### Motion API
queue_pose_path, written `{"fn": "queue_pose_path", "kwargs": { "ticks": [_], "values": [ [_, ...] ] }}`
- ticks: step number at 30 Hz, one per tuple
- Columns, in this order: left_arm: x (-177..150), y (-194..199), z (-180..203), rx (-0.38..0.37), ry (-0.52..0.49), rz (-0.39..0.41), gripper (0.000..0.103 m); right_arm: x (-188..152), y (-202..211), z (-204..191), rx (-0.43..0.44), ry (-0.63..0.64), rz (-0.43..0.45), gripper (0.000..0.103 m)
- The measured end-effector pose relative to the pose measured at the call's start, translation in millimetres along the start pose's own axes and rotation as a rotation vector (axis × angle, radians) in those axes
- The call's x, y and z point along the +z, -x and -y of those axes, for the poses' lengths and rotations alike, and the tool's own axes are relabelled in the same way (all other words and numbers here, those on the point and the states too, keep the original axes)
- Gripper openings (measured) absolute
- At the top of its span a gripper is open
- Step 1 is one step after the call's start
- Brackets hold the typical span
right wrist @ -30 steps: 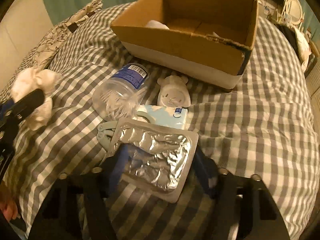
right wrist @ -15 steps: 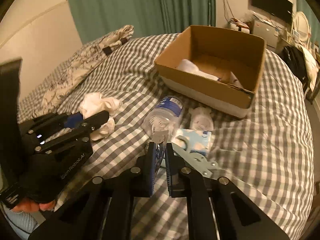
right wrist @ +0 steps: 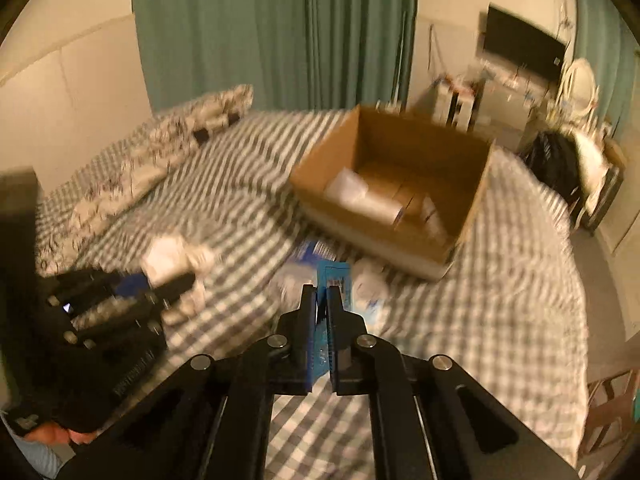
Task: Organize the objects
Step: 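Lower cloth and foil tray into the box and open both grippers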
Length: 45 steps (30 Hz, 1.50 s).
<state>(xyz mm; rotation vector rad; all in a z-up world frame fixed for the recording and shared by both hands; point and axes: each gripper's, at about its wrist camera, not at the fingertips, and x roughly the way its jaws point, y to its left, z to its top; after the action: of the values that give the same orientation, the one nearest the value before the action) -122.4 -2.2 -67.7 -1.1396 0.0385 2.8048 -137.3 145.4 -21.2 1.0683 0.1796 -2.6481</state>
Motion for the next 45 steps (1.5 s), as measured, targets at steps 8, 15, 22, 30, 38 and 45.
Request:
{"fn": "queue_pose_path", "kwargs": {
  "ticks": [8,15,22,30,38,45],
  "values": [
    [72,27,21,-0.080,-0.043,0.128,0.017,61,62,20,-0.078,0.043,0.183,0.005],
    [144,3,33,-0.089,-0.081,0.166,0.017,110,66,41,-0.094,0.050,0.270,0.005],
    [188,-56,47,-0.078,-0.105,0.167,0.017,152,17,70,-0.086,0.016,0.276,0.005],
    [194,-148,46,-0.101,-0.069,0.089,0.017,175,-76,108,-0.066,-0.088,0.218,0.005],
    [173,-157,34,-0.116,-0.047,0.094,0.074,151,-119,121,-0.048,-0.123,0.169,0.009],
    [167,-87,17,-0.062,-0.007,0.183,0.099,142,-54,113,-0.124,-0.104,0.257,0.061]
  ]
}}
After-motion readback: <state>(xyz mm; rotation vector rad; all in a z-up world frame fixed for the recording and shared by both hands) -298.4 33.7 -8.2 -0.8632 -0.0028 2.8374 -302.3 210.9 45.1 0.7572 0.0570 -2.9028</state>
